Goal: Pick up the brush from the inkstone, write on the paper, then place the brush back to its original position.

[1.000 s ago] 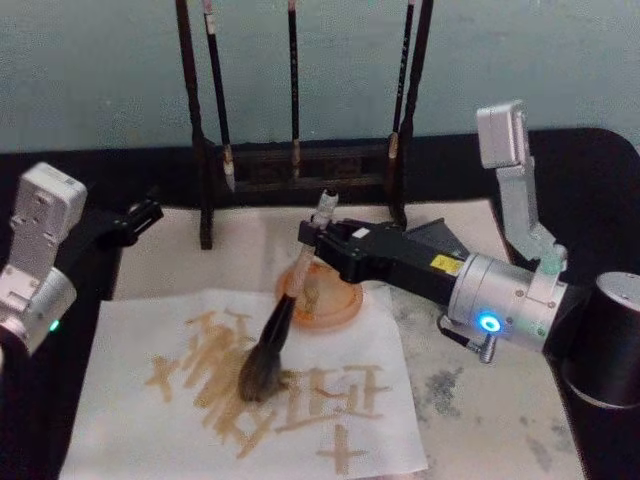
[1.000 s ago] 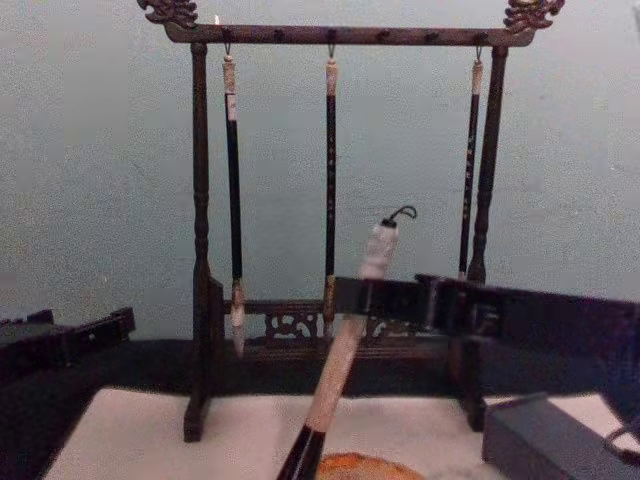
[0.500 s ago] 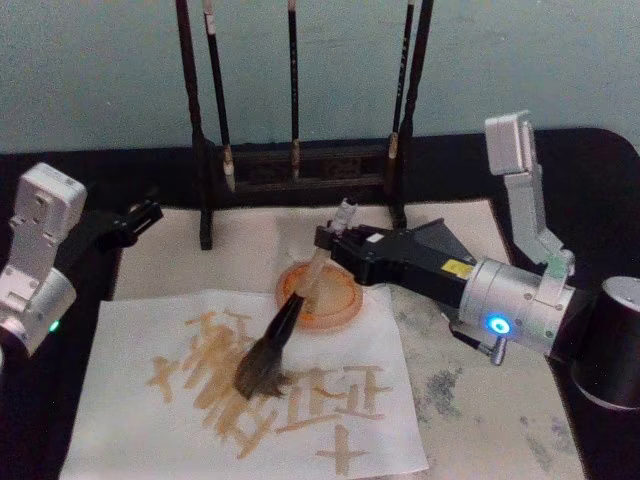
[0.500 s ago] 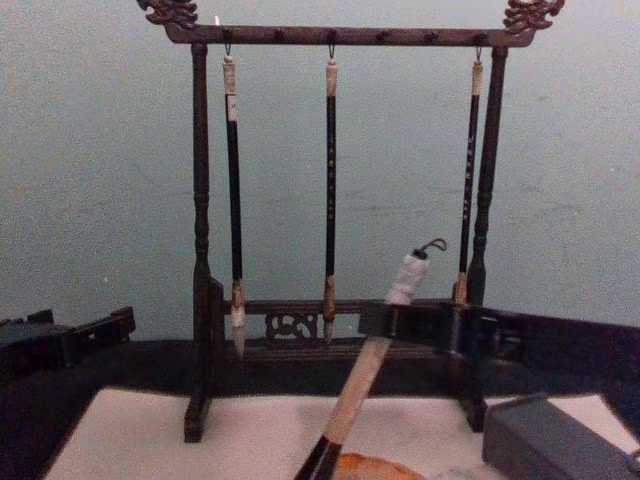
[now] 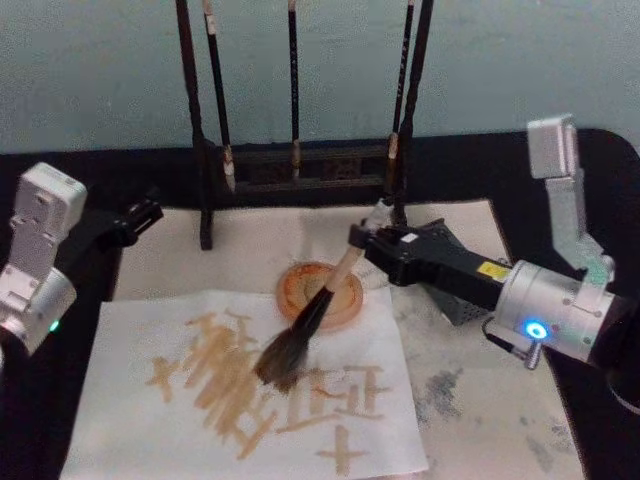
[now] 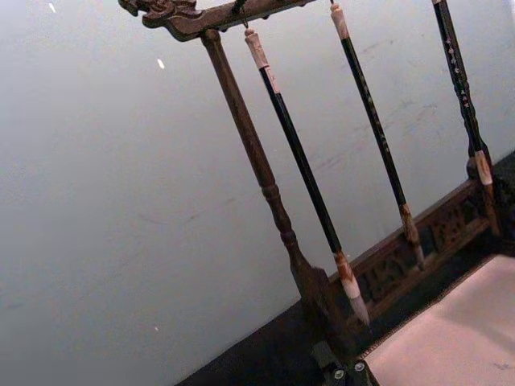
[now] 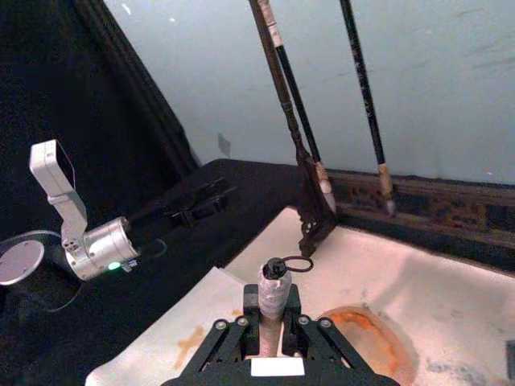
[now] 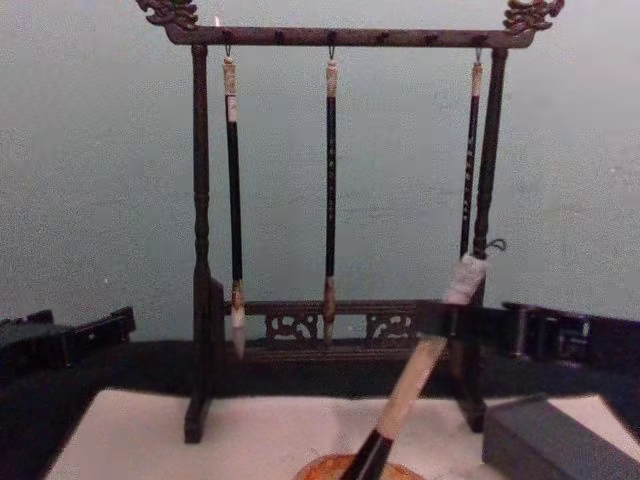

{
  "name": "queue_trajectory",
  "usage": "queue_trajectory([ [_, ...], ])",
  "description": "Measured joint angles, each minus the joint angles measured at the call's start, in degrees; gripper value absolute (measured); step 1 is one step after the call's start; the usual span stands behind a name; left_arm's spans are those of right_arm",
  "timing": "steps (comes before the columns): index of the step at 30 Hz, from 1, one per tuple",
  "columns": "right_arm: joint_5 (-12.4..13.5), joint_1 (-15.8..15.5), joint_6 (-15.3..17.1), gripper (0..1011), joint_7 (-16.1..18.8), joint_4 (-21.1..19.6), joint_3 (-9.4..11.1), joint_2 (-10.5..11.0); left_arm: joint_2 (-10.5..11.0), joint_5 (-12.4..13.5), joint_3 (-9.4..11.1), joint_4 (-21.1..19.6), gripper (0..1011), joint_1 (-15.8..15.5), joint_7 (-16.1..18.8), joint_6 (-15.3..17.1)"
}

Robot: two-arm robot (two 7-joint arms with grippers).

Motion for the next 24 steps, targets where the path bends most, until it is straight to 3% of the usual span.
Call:
queue_trajectory([
  [16,2.5,-4.7,-2.0,175,0.5,-4.2,5.2,4.4,0.0,0.0,0.0,0.0,1002,0.0,0.0,0.0],
  [24,3.8,-5.0,-2.6,175,1.4,-6.7,5.8,4.7,0.0,0.0,0.0,0.0,1002,0.0,0.0,0.0],
])
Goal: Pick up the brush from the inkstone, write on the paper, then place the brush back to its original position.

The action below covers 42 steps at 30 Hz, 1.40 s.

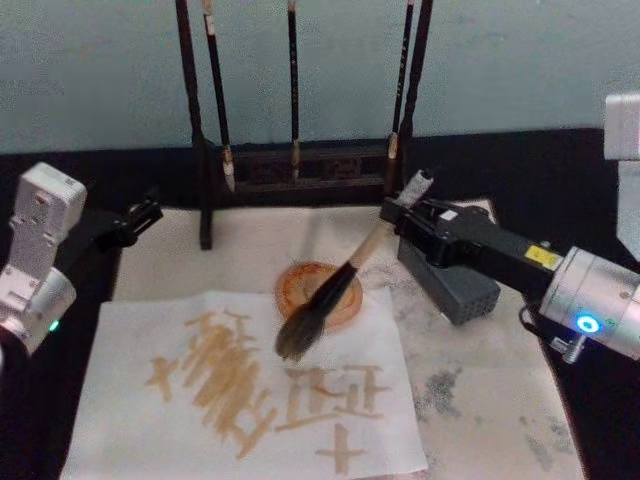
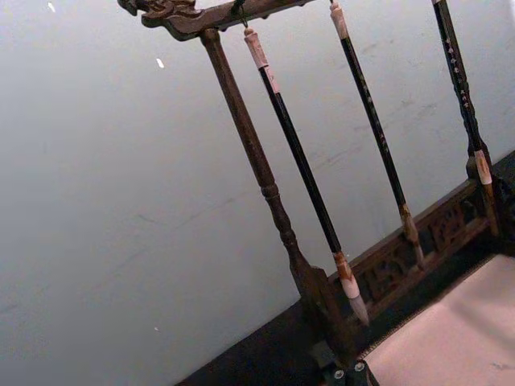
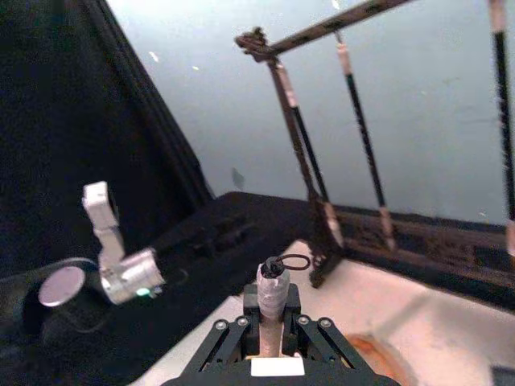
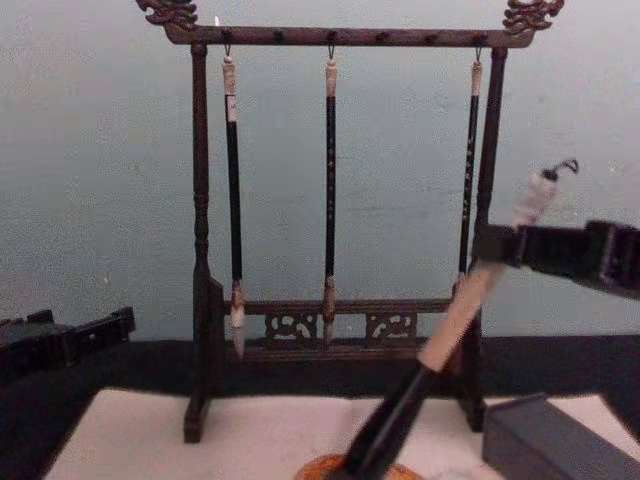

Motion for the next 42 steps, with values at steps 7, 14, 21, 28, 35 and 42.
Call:
queue_trajectory([
  [7,0.2,1.7,0.3,175,0.4,-0.8,-2.0,-1.5,0.0,0.0,0.0,0.0,1002,0.0,0.0,0.0],
  [14,-0.6,4.6,1.4,175,0.5,1.8,-5.8,-4.6,0.0,0.0,0.0,0.0,1002,0.0,0.0,0.0],
  [21,-1.0,6.1,2.4,175,0.5,5.2,-8.3,-6.6,0.0,0.0,0.0,0.0,1002,0.0,0.0,0.0],
  [28,-0.9,5.6,2.2,175,0.6,6.4,-8.3,-6.3,0.0,0.0,0.0,0.0,1002,0.0,0.0,0.0],
  [35,-0.1,4.1,1.4,175,0.6,6.1,-6.8,-4.5,0.0,0.0,0.0,0.0,1002,0.0,0.0,0.0],
  [42,0.9,1.0,0.0,175,0.3,4.8,-4.1,-1.3,0.0,0.0,0.0,0.0,1002,0.0,0.0,0.0],
])
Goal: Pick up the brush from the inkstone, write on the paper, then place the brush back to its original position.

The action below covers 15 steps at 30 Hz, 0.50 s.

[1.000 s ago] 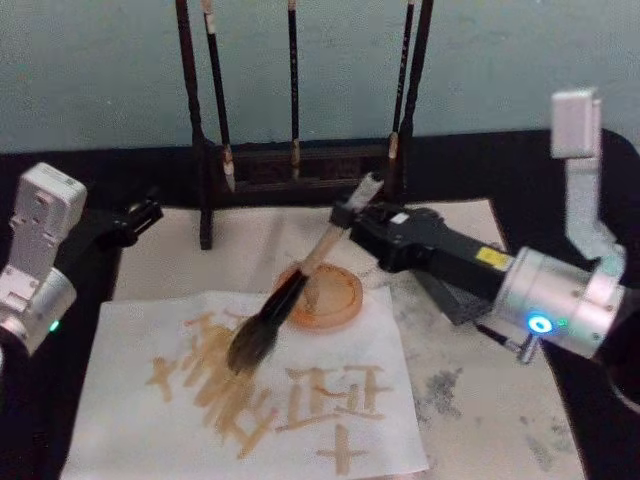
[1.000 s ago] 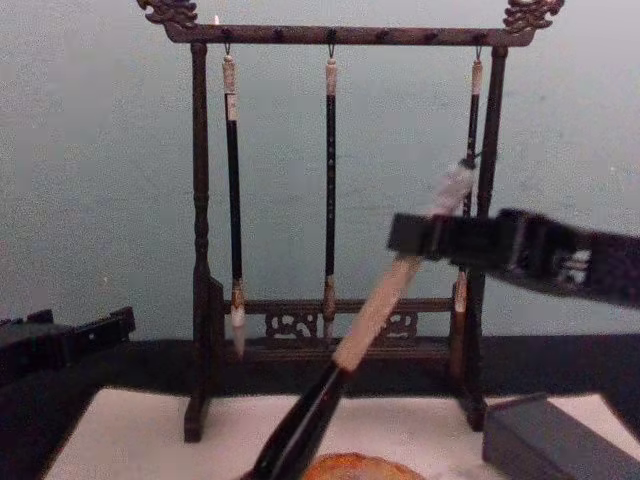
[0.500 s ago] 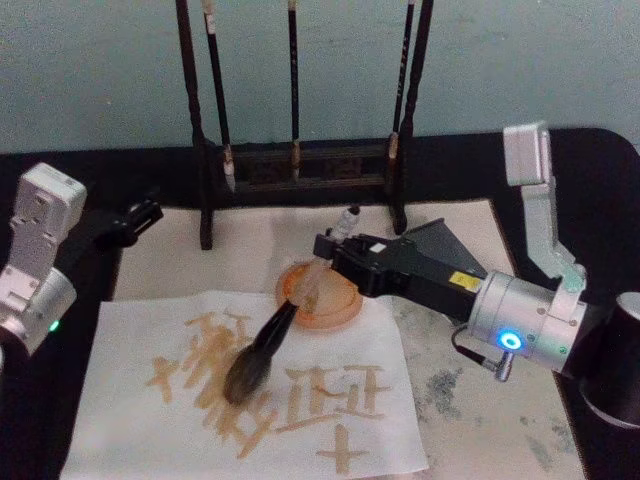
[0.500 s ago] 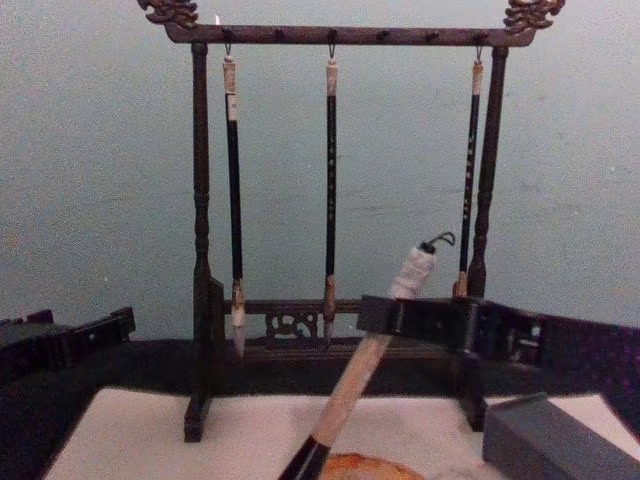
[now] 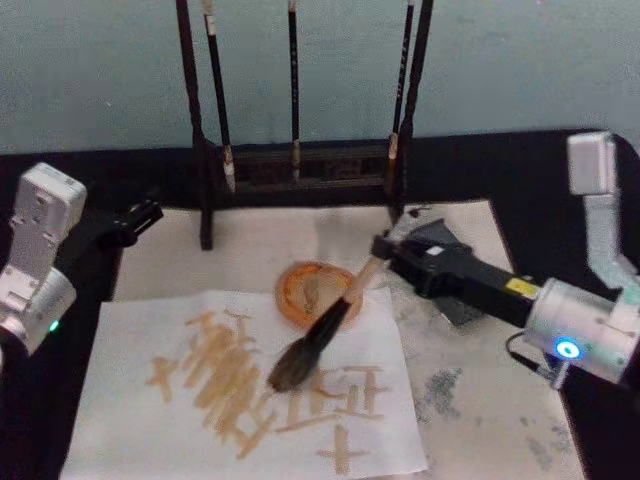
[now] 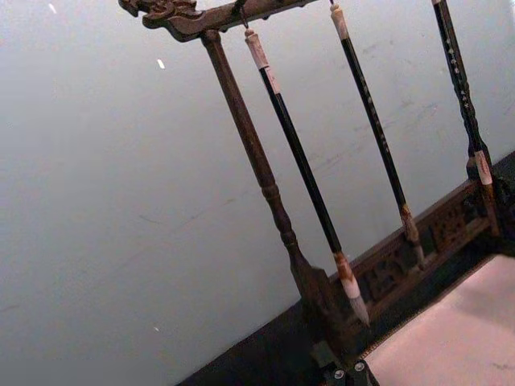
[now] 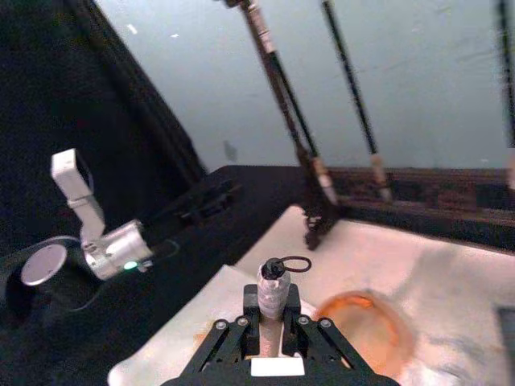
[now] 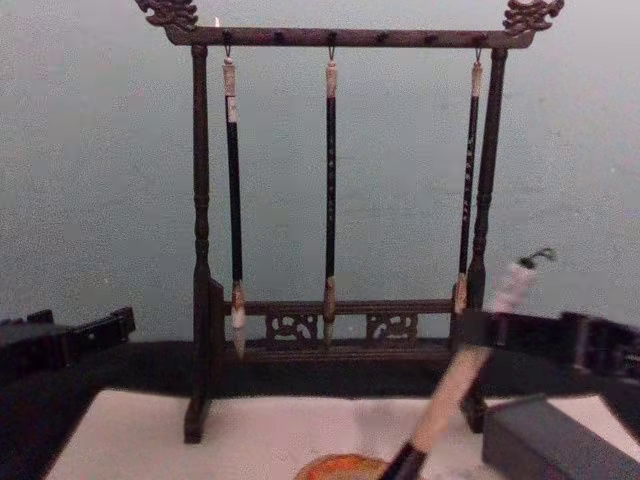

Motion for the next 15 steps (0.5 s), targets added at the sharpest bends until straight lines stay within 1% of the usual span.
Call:
queue_trajectory([
  [2,0.4,-1.1,-0.5,175,-0.2,-0.4,1.1,1.0,0.0,0.0,0.0,0.0,1002,0.0,0.0,0.0],
  [5,0.9,-2.2,-1.0,175,-0.4,-0.7,2.3,1.9,0.0,0.0,0.0,0.0,1002,0.0,0.0,0.0],
  [6,1.3,-2.9,-1.3,175,-0.5,-1.0,3.1,2.5,0.0,0.0,0.0,0.0,1002,0.0,0.0,0.0],
  [8,1.6,-3.6,-1.7,175,-0.6,-1.4,3.9,3.1,0.0,0.0,0.0,0.0,1002,0.0,0.0,0.0],
  [9,2.0,-4.3,-2.2,175,-0.6,-1.8,4.8,3.7,0.0,0.0,0.0,0.0,1002,0.0,0.0,0.0],
  [12,2.7,-5.3,-3.0,175,-0.7,-2.8,6.3,4.3,0.0,0.0,0.0,0.0,1002,0.0,0.0,0.0],
  [15,3.1,-5.6,-3.6,175,-0.6,-4.0,7.3,4.5,0.0,0.0,0.0,0.0,1002,0.0,0.0,0.0],
])
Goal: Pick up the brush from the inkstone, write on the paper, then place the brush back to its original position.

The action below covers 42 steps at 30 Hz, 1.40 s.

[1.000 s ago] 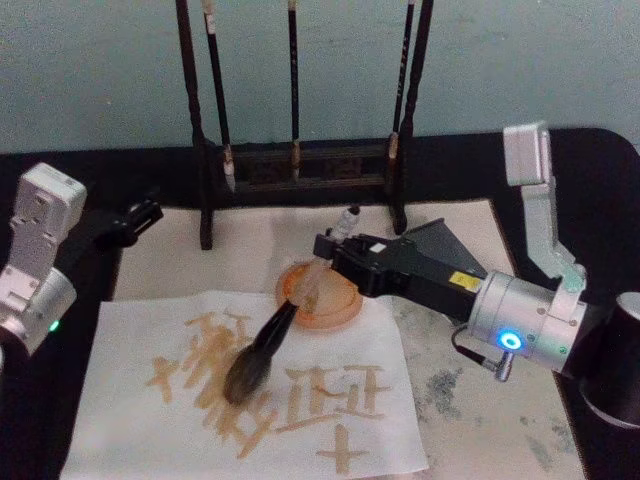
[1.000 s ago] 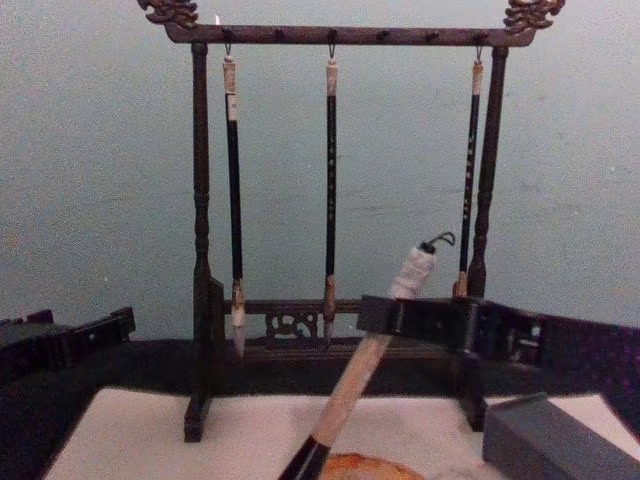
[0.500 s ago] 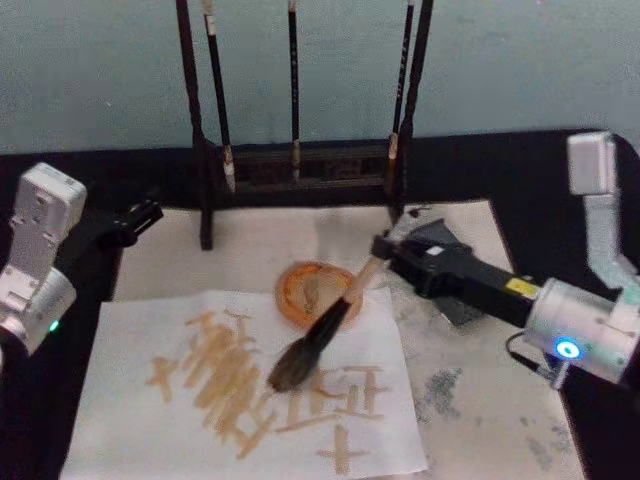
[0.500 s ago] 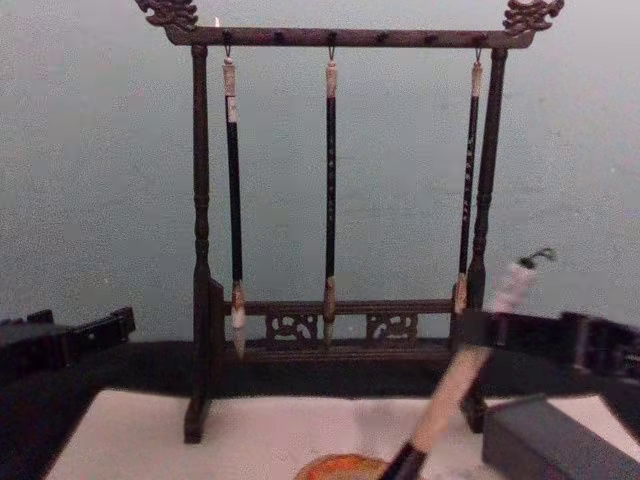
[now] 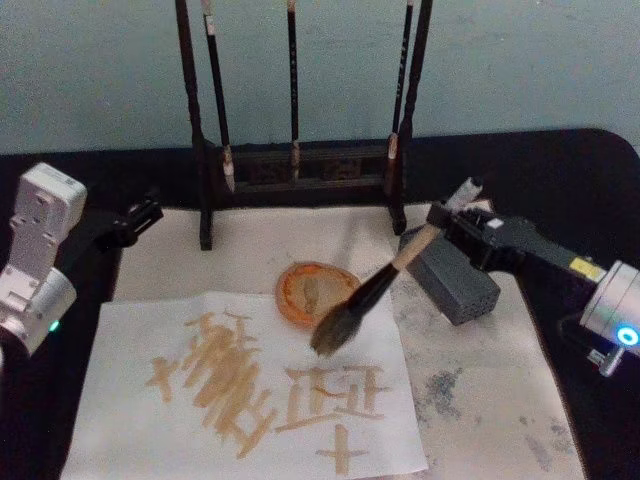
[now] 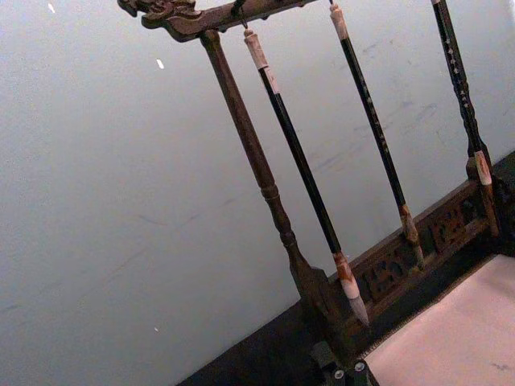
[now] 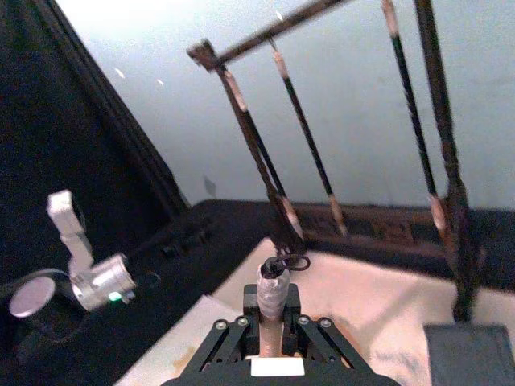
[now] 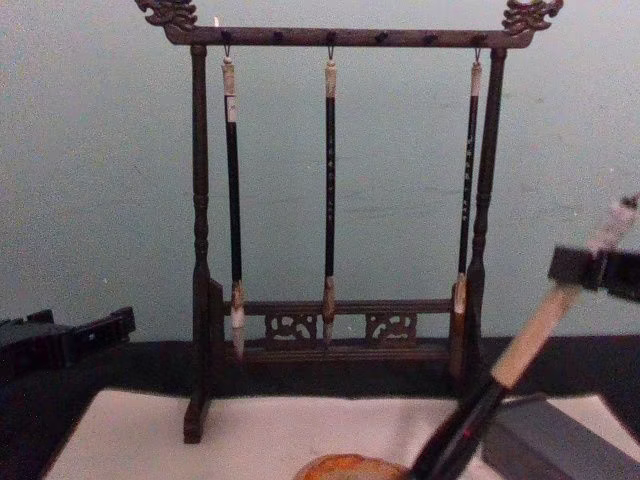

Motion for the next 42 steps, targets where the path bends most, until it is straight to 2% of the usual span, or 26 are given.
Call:
queue_trajectory([
  [6,-0.5,1.4,-0.3,175,0.6,-1.7,-0.6,-1.2,0.0,0.0,0.0,0.0,1002,0.0,0.0,0.0],
  [12,-2.6,4.8,0.9,175,0.7,-1.8,-3.7,-3.9,0.0,0.0,0.0,0.0,1002,0.0,0.0,0.0],
  [17,-4.6,7.7,2.3,175,0.7,0.6,-7.2,-6.9,0.0,0.0,0.0,0.0,1002,0.0,0.0,0.0],
  [24,-5.8,9.8,3.7,175,0.7,4.6,-9.8,-9.6,0.0,0.0,0.0,0.0,1002,0.0,0.0,0.0],
  [34,-5.8,10.2,4.2,175,0.8,7.9,-10.0,-10.5,0.0,0.0,0.0,0.0,1002,0.0,0.0,0.0],
  [42,-4.5,8.9,4.0,175,0.9,8.8,-8.4,-9.4,0.0,0.0,0.0,0.0,1002,0.0,0.0,0.0],
])
